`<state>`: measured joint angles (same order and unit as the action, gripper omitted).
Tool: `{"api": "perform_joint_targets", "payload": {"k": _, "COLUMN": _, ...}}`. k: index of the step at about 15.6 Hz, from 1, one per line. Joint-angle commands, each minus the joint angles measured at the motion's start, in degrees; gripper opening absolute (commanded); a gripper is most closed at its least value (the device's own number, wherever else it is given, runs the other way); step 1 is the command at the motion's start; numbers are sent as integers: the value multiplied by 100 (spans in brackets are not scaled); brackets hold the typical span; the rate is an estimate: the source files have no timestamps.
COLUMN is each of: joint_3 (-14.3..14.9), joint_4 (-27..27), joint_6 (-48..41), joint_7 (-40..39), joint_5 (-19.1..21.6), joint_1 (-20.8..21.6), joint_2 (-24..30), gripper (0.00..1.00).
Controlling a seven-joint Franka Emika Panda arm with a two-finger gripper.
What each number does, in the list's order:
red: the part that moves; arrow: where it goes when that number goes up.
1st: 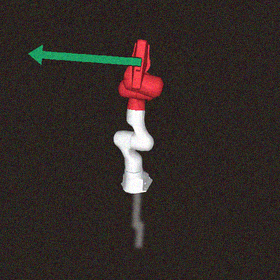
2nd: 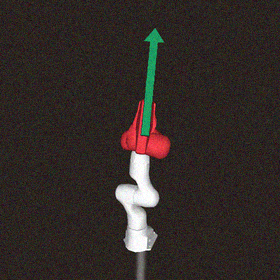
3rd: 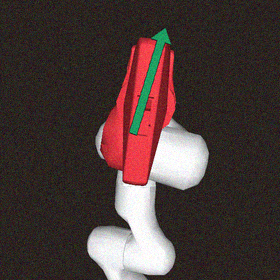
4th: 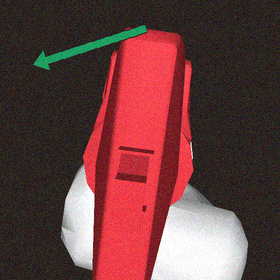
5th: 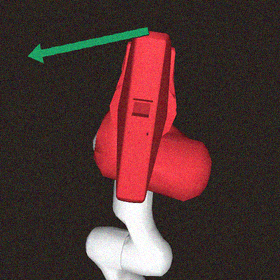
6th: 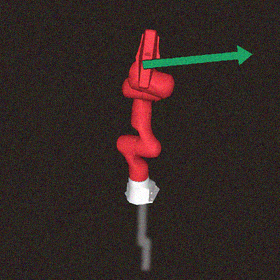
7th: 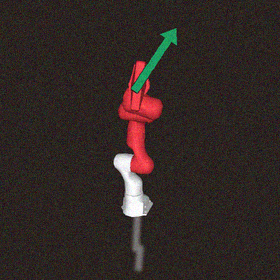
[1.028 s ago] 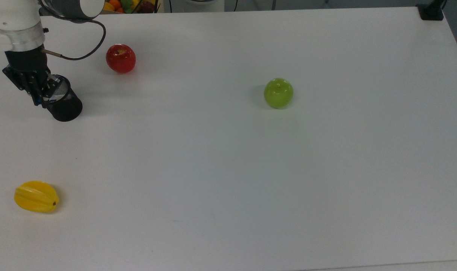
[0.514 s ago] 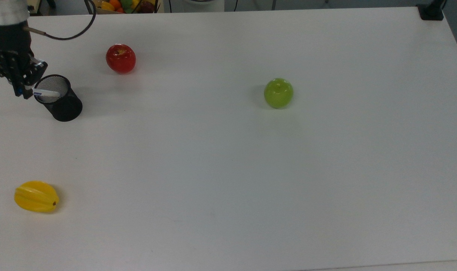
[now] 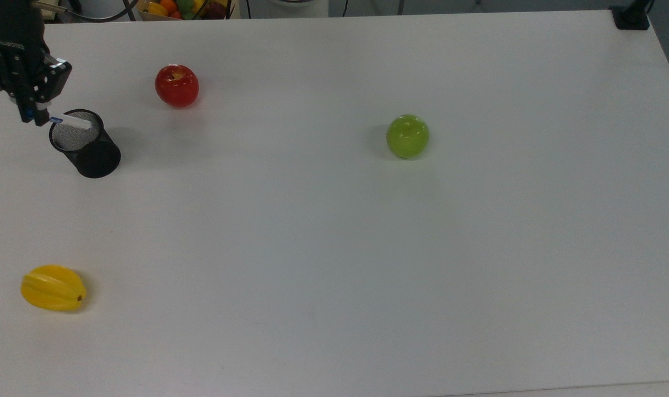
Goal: Take marker pen
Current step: 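Lift the marker up out of the mesh cup, then carry the marker past the red apple toward the green apple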
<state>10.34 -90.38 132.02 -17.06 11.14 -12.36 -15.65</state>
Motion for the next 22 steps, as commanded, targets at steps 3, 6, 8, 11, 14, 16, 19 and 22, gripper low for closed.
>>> {"api": "perform_joint_targets", "payload": {"k": 3, "joint_3": 30, "joint_4": 399, "joint_6": -1792, "joint_7": 860, "joint_5": 143, "joint_1": 540, "joint_2": 299, "gripper": 5}}
{"api": "perform_joint_targets", "payload": {"k": 6, "joint_3": 30, "joint_4": 372, "joint_6": -2161, "joint_7": 1484, "joint_5": 134, "joint_1": 997, "joint_2": 290, "gripper": 5}}
{"api": "perform_joint_targets", "payload": {"k": 8, "joint_3": 38, "joint_4": 364, "joint_6": -2530, "joint_7": 1687, "joint_5": 126, "joint_1": 1339, "joint_2": 273, "gripper": 5}}
{"api": "perform_joint_targets", "payload": {"k": 11, "joint_3": 30, "joint_4": 320, "joint_6": -2874, "joint_7": 1723, "joint_5": 134, "joint_1": 1779, "joint_2": 133, "gripper": 5}}
{"api": "perform_joint_targets", "payload": {"k": 14, "joint_3": 30, "joint_4": 241, "joint_6": -2840, "joint_7": 1784, "joint_5": 134, "joint_1": 2184, "joint_2": -210, "gripper": 5}}
{"api": "perform_joint_targets", "payload": {"k": 16, "joint_3": 30, "joint_4": 275, "joint_6": -2805, "joint_7": 1846, "joint_5": 134, "joint_1": 2334, "joint_2": -456, "gripper": 5}}
{"api": "perform_joint_targets", "payload": {"k": 19, "joint_3": 30, "joint_4": 276, "joint_6": -2796, "joint_7": 1837, "joint_5": 134, "joint_1": 2526, "joint_2": -588, "gripper": 5}}
{"api": "perform_joint_targets", "payload": {"k": 22, "joint_3": 30, "joint_4": 302, "joint_6": -2778, "joint_7": 1898, "joint_5": 108, "joint_1": 2826, "joint_2": -992, "gripper": 5}}
